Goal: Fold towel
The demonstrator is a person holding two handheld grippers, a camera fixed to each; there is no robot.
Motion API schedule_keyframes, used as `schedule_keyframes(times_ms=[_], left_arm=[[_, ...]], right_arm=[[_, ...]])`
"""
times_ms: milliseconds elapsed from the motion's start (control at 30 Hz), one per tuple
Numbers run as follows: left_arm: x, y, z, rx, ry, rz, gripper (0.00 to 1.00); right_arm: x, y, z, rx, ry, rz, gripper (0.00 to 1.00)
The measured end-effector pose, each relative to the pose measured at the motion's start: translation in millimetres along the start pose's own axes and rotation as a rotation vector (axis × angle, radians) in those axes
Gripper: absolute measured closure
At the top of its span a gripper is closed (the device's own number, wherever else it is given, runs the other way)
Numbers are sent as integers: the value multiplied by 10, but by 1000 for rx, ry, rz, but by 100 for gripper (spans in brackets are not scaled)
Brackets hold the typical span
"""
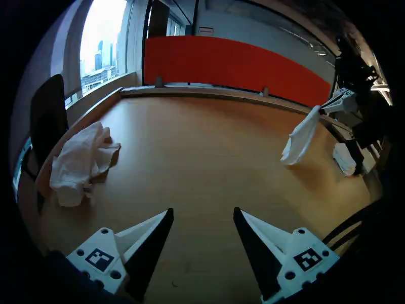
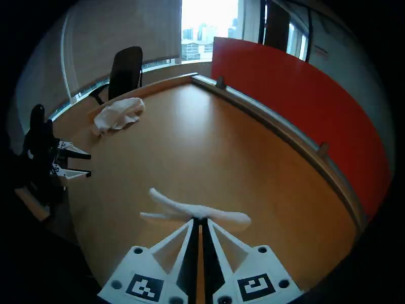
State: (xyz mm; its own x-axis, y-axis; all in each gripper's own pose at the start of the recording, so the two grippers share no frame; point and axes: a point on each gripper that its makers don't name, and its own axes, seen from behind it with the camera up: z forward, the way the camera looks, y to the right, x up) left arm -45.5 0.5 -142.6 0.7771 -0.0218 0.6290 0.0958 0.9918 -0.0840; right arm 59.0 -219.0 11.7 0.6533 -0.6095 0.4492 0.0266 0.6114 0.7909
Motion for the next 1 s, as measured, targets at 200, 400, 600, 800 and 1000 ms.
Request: schedule_keyframes(times_ms=[200,400,600,800,1000], left_arm=[[22,42,17,-5,-2,4,13],[39,80,24,-10,-6,-6,13],[68,116,53,-11,-9,-3,13],[101,168,92,-14,-14,6,13],[120,214,126,-15,-18,8,13]], right_arm=[[-18,244,-262,-25,-3,13,96],[-147,564,-522,-61,-14,24,96],[-340,929,-763,-107,-46,36,96],[-556,1296,-987,-147,-81,52,96],[-796,1646,-1200,-195,-118,68,96]])
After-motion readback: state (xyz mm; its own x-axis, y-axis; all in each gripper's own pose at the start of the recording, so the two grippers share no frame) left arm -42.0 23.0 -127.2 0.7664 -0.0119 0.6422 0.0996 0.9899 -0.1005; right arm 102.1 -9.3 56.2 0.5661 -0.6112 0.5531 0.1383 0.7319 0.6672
